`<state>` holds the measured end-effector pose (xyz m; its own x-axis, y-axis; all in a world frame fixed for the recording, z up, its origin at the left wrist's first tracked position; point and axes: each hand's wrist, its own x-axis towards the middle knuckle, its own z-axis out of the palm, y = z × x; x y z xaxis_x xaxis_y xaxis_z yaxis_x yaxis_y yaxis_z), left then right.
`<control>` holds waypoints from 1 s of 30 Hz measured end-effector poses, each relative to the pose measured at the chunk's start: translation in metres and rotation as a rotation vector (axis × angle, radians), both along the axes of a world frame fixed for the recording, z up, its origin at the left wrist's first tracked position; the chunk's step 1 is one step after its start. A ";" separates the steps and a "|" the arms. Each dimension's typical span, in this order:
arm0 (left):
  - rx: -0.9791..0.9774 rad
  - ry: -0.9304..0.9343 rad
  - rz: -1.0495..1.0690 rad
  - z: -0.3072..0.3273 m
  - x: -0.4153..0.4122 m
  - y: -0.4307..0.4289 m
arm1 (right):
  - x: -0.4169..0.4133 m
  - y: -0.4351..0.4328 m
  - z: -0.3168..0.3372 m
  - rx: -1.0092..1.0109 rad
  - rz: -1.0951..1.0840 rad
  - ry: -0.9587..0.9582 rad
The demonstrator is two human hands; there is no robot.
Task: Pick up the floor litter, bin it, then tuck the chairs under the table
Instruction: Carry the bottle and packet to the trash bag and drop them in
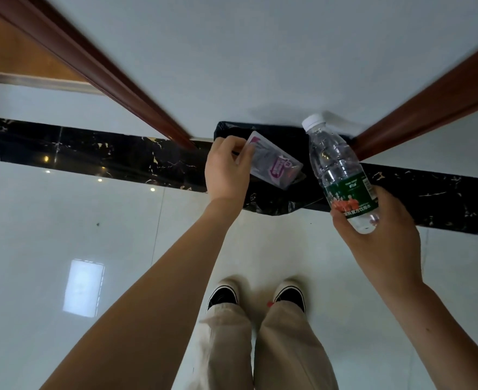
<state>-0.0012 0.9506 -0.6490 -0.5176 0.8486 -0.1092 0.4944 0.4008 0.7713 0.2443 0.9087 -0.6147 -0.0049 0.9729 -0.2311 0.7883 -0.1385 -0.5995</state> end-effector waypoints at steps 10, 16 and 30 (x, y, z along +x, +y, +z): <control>-0.089 -0.046 -0.103 -0.014 -0.002 0.005 | -0.006 0.005 -0.003 0.007 0.001 -0.027; -0.116 0.081 -0.188 -0.010 -0.029 -0.013 | -0.020 0.019 -0.006 -0.034 0.105 0.008; -0.227 0.351 -0.408 -0.051 -0.061 -0.049 | -0.063 0.076 -0.057 0.036 0.462 -0.097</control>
<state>-0.0625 0.9019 -0.6997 -0.1919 0.9624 -0.1925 0.8541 0.2603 0.4503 0.1815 0.9848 -0.6718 -0.4193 0.8813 -0.2179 0.8151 0.2598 -0.5179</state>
